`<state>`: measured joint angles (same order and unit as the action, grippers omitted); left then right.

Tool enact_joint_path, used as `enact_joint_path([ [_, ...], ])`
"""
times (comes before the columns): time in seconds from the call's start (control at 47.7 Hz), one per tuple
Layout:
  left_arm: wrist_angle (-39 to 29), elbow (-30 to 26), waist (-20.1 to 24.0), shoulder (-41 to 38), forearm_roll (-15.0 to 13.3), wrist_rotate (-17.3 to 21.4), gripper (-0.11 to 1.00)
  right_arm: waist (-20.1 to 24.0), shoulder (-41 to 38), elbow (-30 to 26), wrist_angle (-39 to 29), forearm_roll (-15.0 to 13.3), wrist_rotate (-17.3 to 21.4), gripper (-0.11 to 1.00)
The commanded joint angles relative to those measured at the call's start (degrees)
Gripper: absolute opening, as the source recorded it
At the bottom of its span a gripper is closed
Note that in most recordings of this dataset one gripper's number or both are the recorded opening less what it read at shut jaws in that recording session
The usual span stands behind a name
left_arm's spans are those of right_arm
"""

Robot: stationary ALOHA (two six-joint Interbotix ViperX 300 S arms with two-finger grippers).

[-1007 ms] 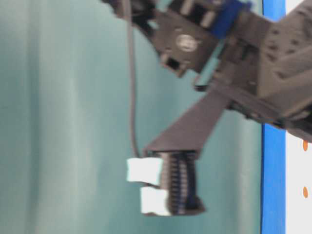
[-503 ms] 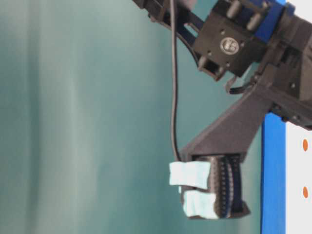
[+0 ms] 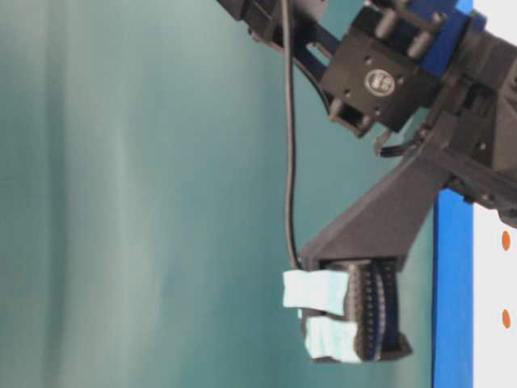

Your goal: Touch the tip of the soldering iron to the mark.

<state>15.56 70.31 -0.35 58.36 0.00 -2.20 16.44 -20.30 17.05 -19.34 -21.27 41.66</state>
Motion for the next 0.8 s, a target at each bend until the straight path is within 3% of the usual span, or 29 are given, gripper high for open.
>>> enact_joint_path([
  [0.0, 0.3, -0.5, 0.0, -0.3, 0.1, 0.0, 0.0, -0.1, 1.3, -0.7, -0.1, 0.0, 0.1, 0.92],
  [0.105, 0.3, -0.5, 0.0, -0.3, 0.2, 0.0, 0.0, -0.1, 2.7, -1.0, -0.9, 0.1, 0.0, 0.86],
  [0.441, 0.3, -0.6, 0.0, -0.3, 0.2, 0.0, 0.0, 1.1, 13.2, -1.2, -9.3, 0.1, 0.0, 0.86],
  [0.776, 0.4, -0.6, 0.0, -0.3, 0.1, 0.0, 0.0, -0.3, 14.6, -1.1, -12.5, -1.1, -0.8, 0.86],
])
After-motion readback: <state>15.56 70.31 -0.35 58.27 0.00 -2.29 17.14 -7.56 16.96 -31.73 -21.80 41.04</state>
